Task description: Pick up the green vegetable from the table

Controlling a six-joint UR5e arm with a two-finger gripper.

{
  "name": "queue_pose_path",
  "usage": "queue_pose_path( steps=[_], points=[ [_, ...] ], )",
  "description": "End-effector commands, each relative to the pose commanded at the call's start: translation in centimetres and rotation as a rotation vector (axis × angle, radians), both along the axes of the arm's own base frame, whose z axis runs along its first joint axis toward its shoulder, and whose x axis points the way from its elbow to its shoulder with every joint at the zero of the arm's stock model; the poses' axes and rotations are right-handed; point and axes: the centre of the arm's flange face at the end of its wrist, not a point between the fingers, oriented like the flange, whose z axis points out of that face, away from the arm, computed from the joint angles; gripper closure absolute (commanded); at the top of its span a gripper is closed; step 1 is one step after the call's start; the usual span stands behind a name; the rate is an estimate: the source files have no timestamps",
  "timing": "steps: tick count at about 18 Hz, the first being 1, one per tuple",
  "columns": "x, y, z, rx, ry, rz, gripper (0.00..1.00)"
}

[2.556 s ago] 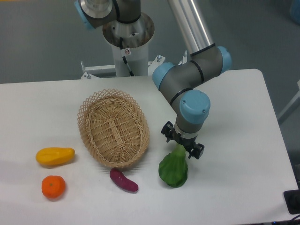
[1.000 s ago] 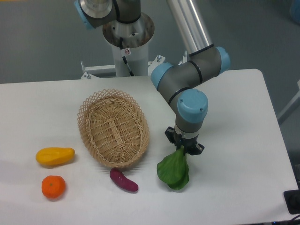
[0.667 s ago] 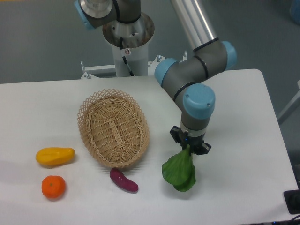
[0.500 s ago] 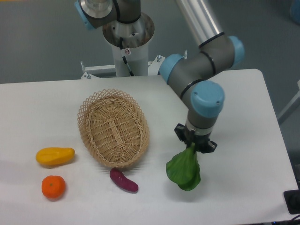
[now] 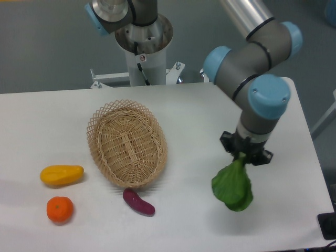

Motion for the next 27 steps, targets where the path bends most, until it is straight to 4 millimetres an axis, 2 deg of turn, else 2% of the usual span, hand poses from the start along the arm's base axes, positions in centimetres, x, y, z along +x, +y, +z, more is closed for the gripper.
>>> queue_pose_path(
  steps=[2,4,6,27],
  points=[
    [-1.1,0.3,-0.4,-0.002,0.005,-0.012,1.00],
    [-1.7,0.5,-1.3,-0.008,-0.002,-0.010,1.00],
    [-1.8,0.5,-1.2,-0.009,0.000,-0.015,1.00],
    [-1.7,0.5,-1.5,-0.031,0.002,-0.081,1.00]
  ],
)
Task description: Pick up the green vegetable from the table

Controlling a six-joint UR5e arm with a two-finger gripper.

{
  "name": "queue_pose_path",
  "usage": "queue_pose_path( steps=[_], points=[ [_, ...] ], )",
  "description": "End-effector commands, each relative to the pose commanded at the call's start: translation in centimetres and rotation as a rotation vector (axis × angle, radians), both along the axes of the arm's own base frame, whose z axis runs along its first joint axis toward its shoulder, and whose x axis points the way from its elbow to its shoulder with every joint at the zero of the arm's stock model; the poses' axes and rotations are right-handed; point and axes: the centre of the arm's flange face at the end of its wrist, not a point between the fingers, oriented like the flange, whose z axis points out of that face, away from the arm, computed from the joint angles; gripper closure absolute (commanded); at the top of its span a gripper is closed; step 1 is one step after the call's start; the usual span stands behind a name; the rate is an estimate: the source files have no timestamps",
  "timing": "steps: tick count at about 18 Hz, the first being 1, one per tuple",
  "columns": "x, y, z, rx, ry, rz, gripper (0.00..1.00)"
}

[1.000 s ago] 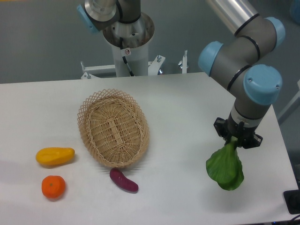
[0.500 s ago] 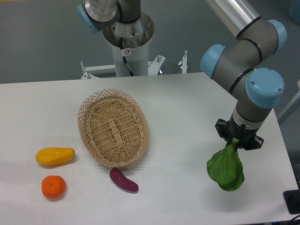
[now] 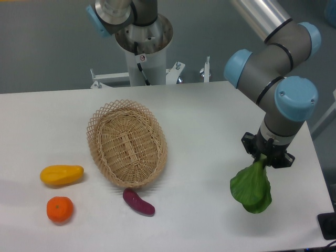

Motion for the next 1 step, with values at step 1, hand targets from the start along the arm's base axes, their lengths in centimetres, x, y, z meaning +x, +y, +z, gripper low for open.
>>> queue_pose_path(
  steps=[1],
  points=[
    [0.00,0.00,0.00,0.000,0.000,0.000,1.00]
  ],
)
